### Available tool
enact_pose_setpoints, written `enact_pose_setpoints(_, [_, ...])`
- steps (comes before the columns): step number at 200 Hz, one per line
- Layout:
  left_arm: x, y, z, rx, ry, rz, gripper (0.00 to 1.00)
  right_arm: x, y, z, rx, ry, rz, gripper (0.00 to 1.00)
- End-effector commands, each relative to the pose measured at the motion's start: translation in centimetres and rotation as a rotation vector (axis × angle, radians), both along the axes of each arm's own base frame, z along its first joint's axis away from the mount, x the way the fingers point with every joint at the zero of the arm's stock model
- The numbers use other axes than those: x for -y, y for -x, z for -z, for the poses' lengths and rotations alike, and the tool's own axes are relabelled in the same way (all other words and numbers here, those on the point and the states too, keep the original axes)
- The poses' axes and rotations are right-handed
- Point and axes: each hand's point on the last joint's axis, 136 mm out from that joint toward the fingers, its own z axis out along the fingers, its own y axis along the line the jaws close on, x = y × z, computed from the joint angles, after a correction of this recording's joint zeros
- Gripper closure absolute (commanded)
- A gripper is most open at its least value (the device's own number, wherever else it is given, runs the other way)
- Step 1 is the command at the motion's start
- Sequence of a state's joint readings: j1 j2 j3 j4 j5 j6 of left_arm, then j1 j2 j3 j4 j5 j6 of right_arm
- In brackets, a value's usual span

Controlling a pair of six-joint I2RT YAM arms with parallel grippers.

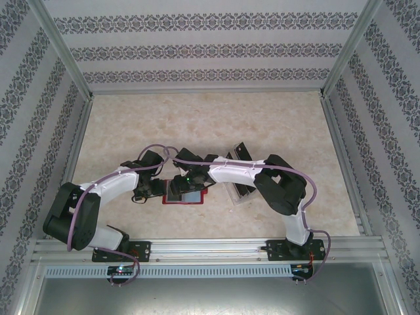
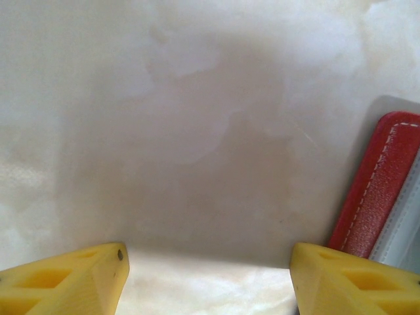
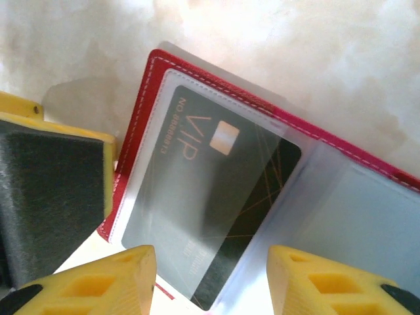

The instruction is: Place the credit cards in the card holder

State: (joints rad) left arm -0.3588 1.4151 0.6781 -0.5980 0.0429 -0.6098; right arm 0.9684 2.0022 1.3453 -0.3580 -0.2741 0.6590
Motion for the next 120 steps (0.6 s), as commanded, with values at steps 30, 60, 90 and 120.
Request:
enact_pose_setpoints(30, [1.0,0.5,1.6,-0.015,0.059,-0.007,0.32,-0.9,0.1,0.6,-0.043,-0.024,-0.008,0.51])
enact_pose_setpoints(60, [1.0,0.5,1.6,-0.017,0.061,-0.008,0.32,-1.2,0.1,0.5,-0.044,-0.029,-0.014,0.51])
enact_pose_setpoints(90, [1.2,0.5,1.7,-0.017,0.069,-0.005,0.32,-1.3,0.0,-0.1,-0.034,-0.041,-0.011,0.51])
enact_pose_setpoints(120, [1.2,0.6,2.0,-0.023,0.069,-0.005,0.32,-1.6,0.1,0.2,-0.043,-0.041,-0.016,0.51])
